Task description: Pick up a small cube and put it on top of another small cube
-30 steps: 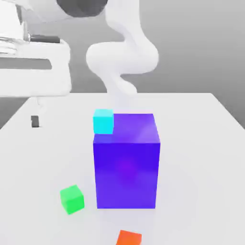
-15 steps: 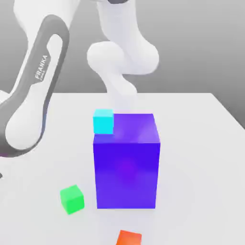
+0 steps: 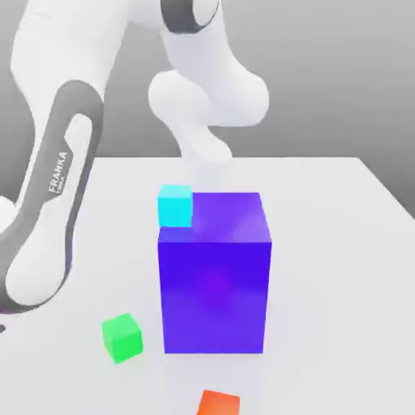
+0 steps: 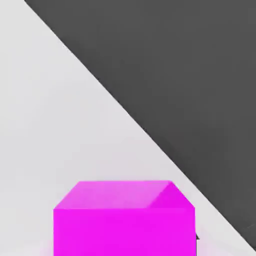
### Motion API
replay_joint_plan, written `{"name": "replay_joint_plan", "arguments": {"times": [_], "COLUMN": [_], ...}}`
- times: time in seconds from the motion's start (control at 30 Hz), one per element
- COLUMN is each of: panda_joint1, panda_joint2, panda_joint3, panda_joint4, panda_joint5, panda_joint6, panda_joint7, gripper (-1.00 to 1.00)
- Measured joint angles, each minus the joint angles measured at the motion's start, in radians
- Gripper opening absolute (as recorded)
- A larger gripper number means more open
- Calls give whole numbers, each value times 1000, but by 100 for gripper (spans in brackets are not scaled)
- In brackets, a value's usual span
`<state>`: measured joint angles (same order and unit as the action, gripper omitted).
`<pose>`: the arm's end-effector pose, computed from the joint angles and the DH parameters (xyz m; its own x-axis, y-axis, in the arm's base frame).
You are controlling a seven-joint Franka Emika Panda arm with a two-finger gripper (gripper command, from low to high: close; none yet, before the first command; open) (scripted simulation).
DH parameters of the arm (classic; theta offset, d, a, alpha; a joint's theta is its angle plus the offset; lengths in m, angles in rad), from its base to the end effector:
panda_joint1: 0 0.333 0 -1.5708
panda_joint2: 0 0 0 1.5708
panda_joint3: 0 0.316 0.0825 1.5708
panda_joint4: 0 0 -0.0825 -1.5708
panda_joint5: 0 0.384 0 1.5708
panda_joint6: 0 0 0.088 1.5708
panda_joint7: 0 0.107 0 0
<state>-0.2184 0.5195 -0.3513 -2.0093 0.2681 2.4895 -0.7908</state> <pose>0.5106 -0.3235 0.2074 0.9987 0.0502 -0.0015 0.0502 -0.9987 0.0112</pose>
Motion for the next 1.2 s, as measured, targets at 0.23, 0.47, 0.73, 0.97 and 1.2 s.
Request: {"name": "replay_joint_plan", "arguments": {"times": [0.23, 0.47, 0.73, 0.97, 1.2], "panda_joint1": [103, 131, 103, 68, 40], "panda_joint2": [-254, -498, -724, -855, -913], "panda_joint3": [-85, -102, -82, -89, -114], "panda_joint4": [-66, -133, -217, -301, -394], "panda_joint5": [-202, -383, -501, -548, -565], "panda_joint6": [-130, -254, -364, -406, -384], "panda_joint7": [115, 214, 259, 250, 218], "gripper": [-100, -100, -100, -100, -100]}}
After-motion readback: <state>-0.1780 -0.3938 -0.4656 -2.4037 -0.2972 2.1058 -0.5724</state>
